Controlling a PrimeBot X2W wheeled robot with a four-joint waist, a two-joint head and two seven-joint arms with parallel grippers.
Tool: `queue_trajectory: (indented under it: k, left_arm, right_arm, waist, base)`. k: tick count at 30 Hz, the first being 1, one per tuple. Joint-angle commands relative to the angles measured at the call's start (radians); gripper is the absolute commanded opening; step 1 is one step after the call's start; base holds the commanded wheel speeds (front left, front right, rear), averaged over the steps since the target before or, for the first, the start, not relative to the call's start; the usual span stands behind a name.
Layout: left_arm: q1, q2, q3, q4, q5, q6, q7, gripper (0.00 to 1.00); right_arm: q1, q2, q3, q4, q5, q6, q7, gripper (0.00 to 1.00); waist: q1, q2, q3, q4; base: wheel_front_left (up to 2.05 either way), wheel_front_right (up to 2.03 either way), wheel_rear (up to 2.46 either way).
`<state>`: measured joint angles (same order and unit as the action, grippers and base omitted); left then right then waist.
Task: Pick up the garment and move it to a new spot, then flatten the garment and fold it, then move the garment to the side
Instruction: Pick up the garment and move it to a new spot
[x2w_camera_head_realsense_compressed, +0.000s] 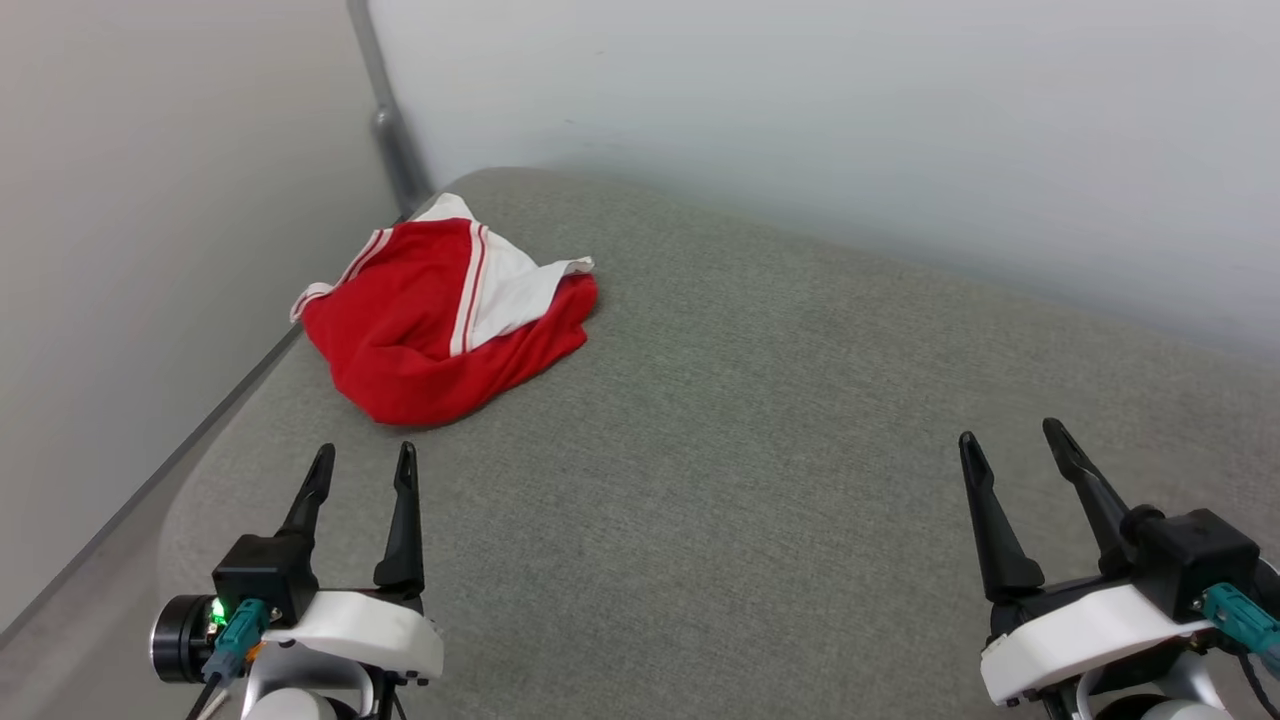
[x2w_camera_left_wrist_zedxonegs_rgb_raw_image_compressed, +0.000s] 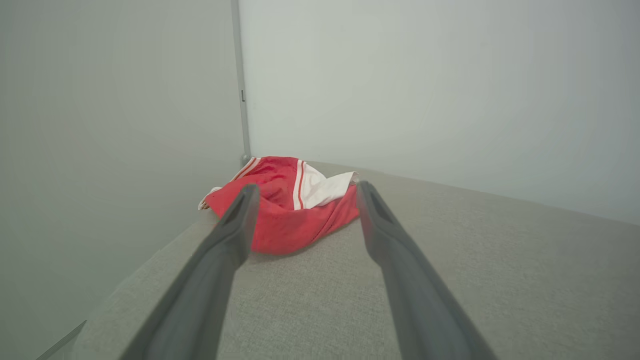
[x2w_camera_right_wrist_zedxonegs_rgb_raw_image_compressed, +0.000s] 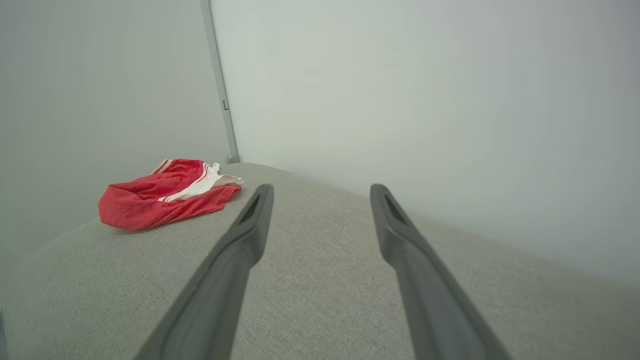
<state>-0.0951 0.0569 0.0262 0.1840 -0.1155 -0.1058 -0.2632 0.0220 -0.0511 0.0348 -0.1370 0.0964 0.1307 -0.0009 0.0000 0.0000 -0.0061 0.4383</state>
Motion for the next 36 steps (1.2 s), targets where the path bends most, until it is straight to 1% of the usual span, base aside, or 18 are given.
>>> queue_trajectory:
  k: [1,7,13,19,22,25,27,28,32,36]
  left_arm:
    - [0.009,0.0,0.007,-0.001,0.002,-0.002,-0.002,1.0]
    - [0.011,0.0,0.017,-0.004,0.006,-0.007,-0.002,1.0]
    - [0.001,0.001,0.027,0.0,0.009,-0.009,-0.002,1.0]
    - [-0.058,0.025,0.028,0.026,-0.007,-0.016,-0.002,1.0]
    - [-0.128,0.046,0.019,0.056,-0.032,-0.021,-0.001,1.0]
    - [-0.23,0.083,0.019,0.087,-0.072,-0.022,0.025,1.0]
    - [-0.299,0.113,0.013,0.111,-0.093,-0.023,0.068,1.0]
    - [-0.373,0.147,0.022,0.129,-0.117,-0.024,0.117,1.0]
    - [-0.501,0.208,0.018,0.185,-0.172,-0.025,0.249,1.0]
    - [-0.599,0.3,-0.006,0.292,-0.231,-0.024,0.414,1.0]
  right_arm:
    - [-0.008,0.001,0.002,0.004,0.008,0.0,-0.006,1.0]
    - [-0.017,0.001,0.006,0.01,0.002,0.0,-0.007,1.0]
    - [-0.025,0.001,0.01,0.012,0.002,0.0,-0.01,1.0]
    - [-0.042,0.001,0.009,0.005,-0.004,0.0,-0.003,1.0]
    - [-0.06,0.001,0.009,-0.008,-0.011,0.0,0.008,1.0]
    - [-0.086,0.001,0.012,-0.027,-0.031,0.0,0.02,1.0]
    - [-0.106,0.001,0.014,-0.041,-0.042,0.0,0.026,1.0]
    - [-0.129,0.001,0.015,-0.052,-0.051,0.0,0.031,1.0]
    - [-0.176,0.001,0.011,-0.074,-0.061,0.0,0.031,1.0]
    - [-0.216,0.001,0.014,-0.076,-0.057,0.0,0.019,1.0]
  waist:
    - [0.0,0.0,0.002,0.029]
    - [0.0,0.0,0.01,0.057]
    - [0.0,0.0,0.023,0.058]
    - [0.0,0.0,0.063,0.027]
    - [0.0,0.0,0.108,-0.001]
    - [0.0,0.0,0.169,-0.039]
    - [0.0,0.0,0.213,-0.068]
    - [0.0,0.0,0.26,-0.1]
    - [0.0,0.0,0.355,-0.158]
    - [0.0,0.0,0.439,-0.212]
  base:
    - [0.0,0.0,0.0]
    - [0.0,0.0,0.0]
    - [0.0,0.0,0.0]
    - [0.0,0.0,0.0]
    - [0.0,0.0,0.0]
    - [0.0,0.0,0.0]
    - [0.0,0.0,0.0]
    - [0.0,0.0,0.0]
    - [0.0,0.0,0.0]
    - [0.0,0.0,0.0]
